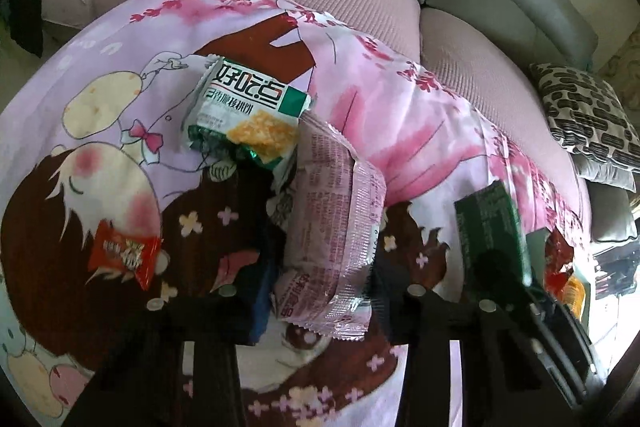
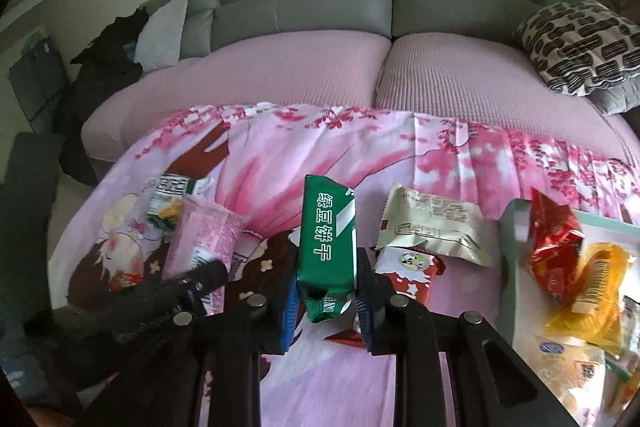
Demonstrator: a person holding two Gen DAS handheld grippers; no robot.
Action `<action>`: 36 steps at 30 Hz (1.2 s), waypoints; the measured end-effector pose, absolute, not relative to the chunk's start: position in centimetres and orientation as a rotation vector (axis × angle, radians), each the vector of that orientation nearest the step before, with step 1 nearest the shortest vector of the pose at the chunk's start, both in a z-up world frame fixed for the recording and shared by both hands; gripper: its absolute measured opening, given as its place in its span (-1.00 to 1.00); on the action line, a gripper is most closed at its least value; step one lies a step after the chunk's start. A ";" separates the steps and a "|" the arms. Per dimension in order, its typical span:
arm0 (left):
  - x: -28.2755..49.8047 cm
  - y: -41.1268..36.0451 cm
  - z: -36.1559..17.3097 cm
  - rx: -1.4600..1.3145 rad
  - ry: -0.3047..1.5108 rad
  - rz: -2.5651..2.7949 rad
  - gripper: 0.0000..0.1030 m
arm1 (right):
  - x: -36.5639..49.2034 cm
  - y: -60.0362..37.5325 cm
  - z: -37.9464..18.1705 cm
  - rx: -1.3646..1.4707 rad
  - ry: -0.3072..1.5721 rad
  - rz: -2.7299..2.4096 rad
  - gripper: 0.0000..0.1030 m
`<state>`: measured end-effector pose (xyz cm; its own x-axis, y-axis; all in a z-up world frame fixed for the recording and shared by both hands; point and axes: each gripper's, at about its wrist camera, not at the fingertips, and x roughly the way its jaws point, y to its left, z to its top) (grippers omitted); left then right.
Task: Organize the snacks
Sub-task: 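Grasp the pink wrapped packet with the left tool while the right tool grasps the green biscuit box, then carry both items onto the tray and open both tools to release them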
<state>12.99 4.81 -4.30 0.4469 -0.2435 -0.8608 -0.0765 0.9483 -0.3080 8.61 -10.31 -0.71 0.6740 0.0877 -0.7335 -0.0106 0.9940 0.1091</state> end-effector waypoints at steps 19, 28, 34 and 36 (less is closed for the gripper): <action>8.7 2.5 0.5 -0.294 0.991 -0.171 -0.18 | 2.4 -15.4 2.3 0.227 0.757 -0.025 -0.49; 8.0 0.8 1.9 -0.264 0.959 -0.201 -0.18 | 1.6 -18.2 2.9 0.286 0.732 -0.050 -0.49; 7.5 -0.5 3.0 -0.241 0.930 -0.218 -0.18 | 1.1 -20.1 3.3 0.329 0.714 -0.062 -0.49; 7.3 -1.1 3.6 -0.237 0.913 -0.224 -0.18 | 0.7 -20.9 3.7 0.340 0.699 -0.072 -0.49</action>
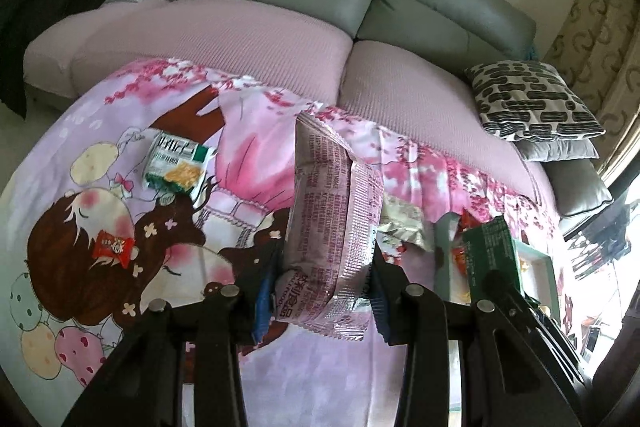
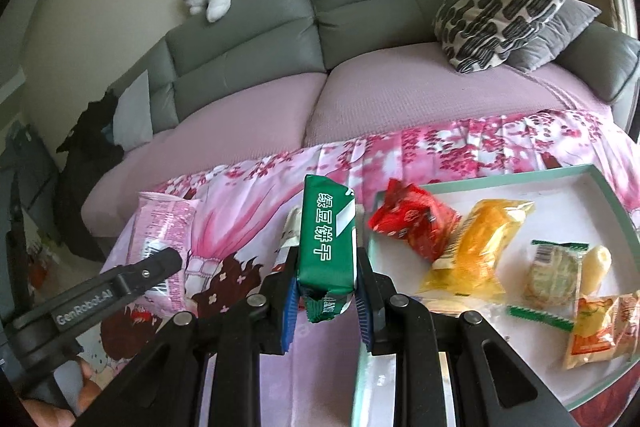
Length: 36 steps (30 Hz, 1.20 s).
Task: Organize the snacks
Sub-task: 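Carry both items onto the tray and open both tools to release them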
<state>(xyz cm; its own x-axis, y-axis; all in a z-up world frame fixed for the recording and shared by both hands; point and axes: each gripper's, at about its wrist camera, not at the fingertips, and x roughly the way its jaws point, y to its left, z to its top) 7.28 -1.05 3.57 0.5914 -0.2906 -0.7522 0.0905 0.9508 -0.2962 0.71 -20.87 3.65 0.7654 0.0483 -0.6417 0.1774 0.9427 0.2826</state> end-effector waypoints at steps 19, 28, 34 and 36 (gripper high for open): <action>3.9 -13.1 6.5 -0.127 0.841 -0.478 -0.18 | -5.4 -33.3 5.3 0.434 0.609 -0.330 -0.49; 1.6 -19.9 6.2 -0.046 0.853 -0.588 -0.18 | -8.8 -38.7 5.5 0.436 0.586 -0.447 -0.49; 0.6 -23.3 5.4 -0.008 0.874 -0.632 -0.18 | -9.6 -41.0 4.9 0.446 0.589 -0.482 -0.49; 0.5 -23.9 5.0 -0.002 0.884 -0.637 -0.18 | -9.6 -41.6 4.6 0.438 0.597 -0.497 -0.49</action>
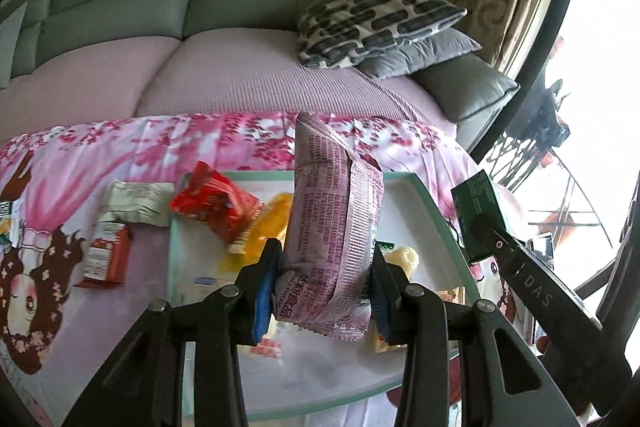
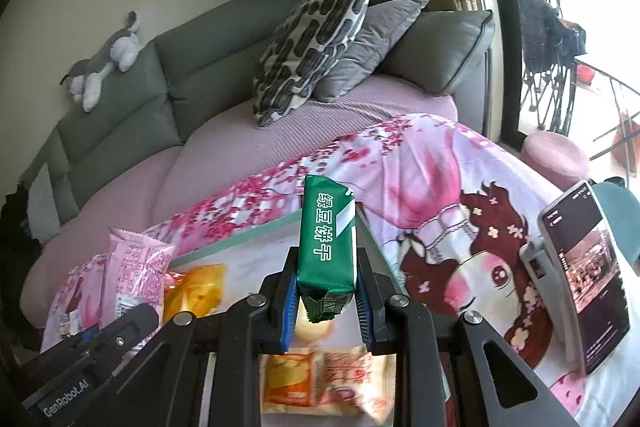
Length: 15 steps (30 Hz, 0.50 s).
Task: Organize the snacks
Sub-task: 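Carry both items onto the tray and open both tools to release them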
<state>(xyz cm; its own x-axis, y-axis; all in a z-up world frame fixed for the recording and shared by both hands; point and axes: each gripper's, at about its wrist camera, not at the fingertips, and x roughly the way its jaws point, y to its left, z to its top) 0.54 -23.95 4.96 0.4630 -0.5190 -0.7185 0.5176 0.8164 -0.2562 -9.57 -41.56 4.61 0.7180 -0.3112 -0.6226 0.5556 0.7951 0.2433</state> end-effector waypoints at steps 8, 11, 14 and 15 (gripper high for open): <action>0.9 -25.3 3.6 0.027 0.916 -0.623 -0.18 | -8.1 -42.3 1.7 0.425 0.676 -0.503 -0.49; 1.2 -25.7 2.8 0.036 0.938 -0.611 -0.18 | -7.6 -42.4 0.6 0.429 0.704 -0.504 -0.49; 1.3 -25.8 2.2 0.043 0.955 -0.604 -0.18 | -7.4 -42.5 0.0 0.439 0.718 -0.499 -0.49; 1.4 -25.8 2.1 0.044 0.959 -0.603 -0.18 | -7.4 -42.4 -0.2 0.442 0.722 -0.496 -0.49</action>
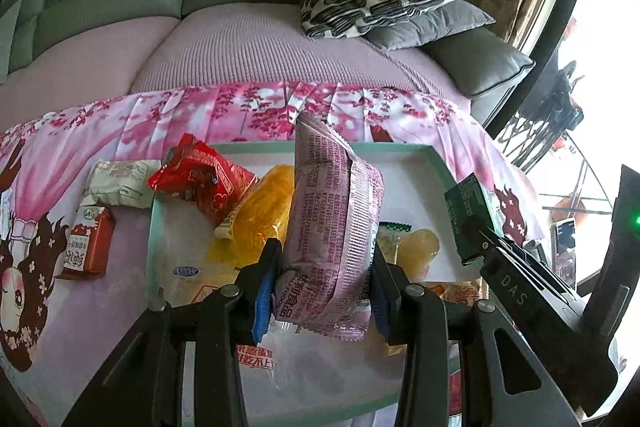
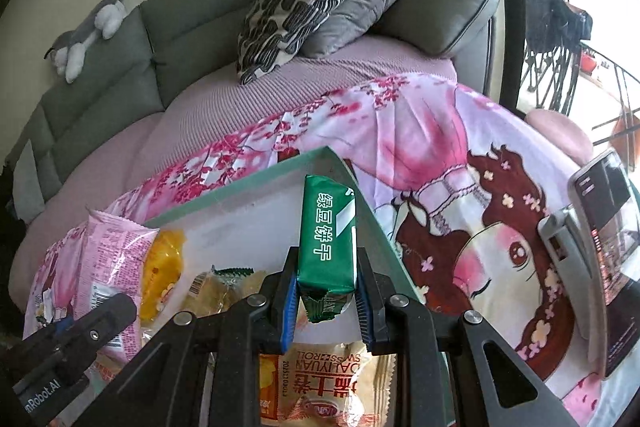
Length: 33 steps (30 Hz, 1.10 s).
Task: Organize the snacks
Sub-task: 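Carry both items onto the tray and open both tools to release them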
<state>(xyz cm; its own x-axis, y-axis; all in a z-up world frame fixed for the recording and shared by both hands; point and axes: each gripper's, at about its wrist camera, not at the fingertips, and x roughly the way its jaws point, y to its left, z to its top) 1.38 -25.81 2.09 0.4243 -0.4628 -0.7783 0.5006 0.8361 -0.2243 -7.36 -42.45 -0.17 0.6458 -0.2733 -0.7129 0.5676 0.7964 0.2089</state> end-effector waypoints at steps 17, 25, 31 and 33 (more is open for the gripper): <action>2.0 -26.3 0.7 0.072 1.004 -0.582 -0.17 | -5.9 -41.6 -2.0 0.444 0.782 -0.466 -0.49; 2.2 -26.3 0.6 0.078 1.024 -0.579 -0.13 | -5.9 -41.3 -1.2 0.393 0.793 -0.487 -0.47; 2.1 -26.1 0.9 0.083 1.029 -0.574 -0.01 | -5.9 -40.9 -0.4 0.350 0.812 -0.497 -0.46; 2.0 -25.9 1.1 0.079 1.027 -0.571 0.03 | -5.9 -40.8 -0.1 0.341 0.816 -0.500 -0.44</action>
